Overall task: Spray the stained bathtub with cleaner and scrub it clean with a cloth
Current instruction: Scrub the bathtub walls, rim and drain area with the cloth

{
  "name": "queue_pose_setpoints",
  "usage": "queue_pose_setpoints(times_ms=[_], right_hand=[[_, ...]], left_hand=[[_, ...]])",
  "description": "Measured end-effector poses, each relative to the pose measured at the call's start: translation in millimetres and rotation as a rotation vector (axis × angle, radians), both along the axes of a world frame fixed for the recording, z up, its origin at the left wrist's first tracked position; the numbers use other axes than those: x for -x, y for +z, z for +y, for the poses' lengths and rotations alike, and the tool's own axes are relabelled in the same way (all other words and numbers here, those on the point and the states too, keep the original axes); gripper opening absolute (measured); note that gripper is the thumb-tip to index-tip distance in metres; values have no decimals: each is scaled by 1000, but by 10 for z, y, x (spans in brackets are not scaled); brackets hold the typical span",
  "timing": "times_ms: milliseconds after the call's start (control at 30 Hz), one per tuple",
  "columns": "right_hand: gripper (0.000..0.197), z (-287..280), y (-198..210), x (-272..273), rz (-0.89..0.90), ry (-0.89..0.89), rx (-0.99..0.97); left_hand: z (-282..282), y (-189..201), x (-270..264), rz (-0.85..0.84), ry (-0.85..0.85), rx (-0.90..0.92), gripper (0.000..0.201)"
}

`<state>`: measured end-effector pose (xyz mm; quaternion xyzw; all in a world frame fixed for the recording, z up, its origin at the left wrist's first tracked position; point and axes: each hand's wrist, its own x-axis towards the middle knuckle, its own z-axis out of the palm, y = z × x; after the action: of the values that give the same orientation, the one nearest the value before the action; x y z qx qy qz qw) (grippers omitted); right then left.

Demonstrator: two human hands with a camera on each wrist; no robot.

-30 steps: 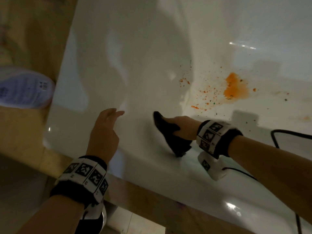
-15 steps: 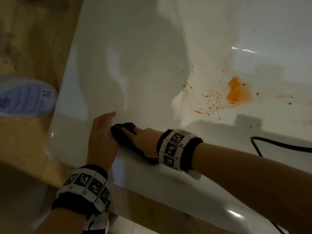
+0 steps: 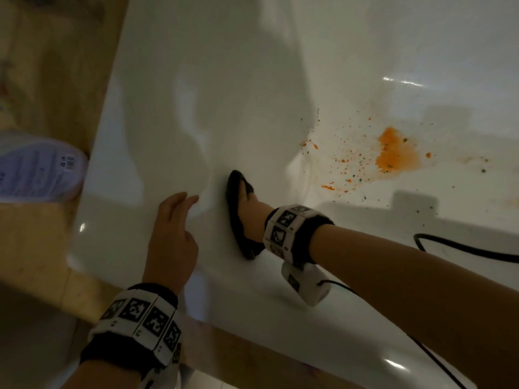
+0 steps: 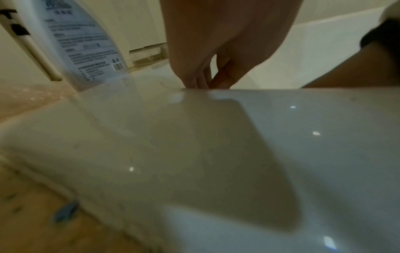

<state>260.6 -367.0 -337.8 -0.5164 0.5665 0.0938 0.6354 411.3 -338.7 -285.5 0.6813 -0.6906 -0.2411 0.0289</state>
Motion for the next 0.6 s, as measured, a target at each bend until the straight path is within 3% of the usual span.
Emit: queue_pose_setpoints(times_ms=[100, 200, 300, 367, 467, 567, 600], right_hand=[[60, 27, -180, 224, 40, -143, -99], [52, -20, -183, 581, 16, -157, -18], [67, -171, -138, 1122, 89, -118, 5], [56, -266, -68, 1574, 164, -121, 47], [59, -277, 216, 2261, 241, -260, 88], [23, -139, 450, 2821, 320, -342, 98], [27, -87, 462, 3010, 347, -328, 121]], left_hand=[[-14, 44, -25, -42, -68, -73, 59], [-47, 84, -44, -122, -154, -175, 51], [-97, 129, 22, -198, -194, -266, 48], [-120, 151, 113, -235, -197, -316, 48], [-121, 169, 338, -216, -236, -309, 45], [-110, 151, 659, -136, -300, -263, 43], [-102, 144, 779, -119, -314, -266, 44]])
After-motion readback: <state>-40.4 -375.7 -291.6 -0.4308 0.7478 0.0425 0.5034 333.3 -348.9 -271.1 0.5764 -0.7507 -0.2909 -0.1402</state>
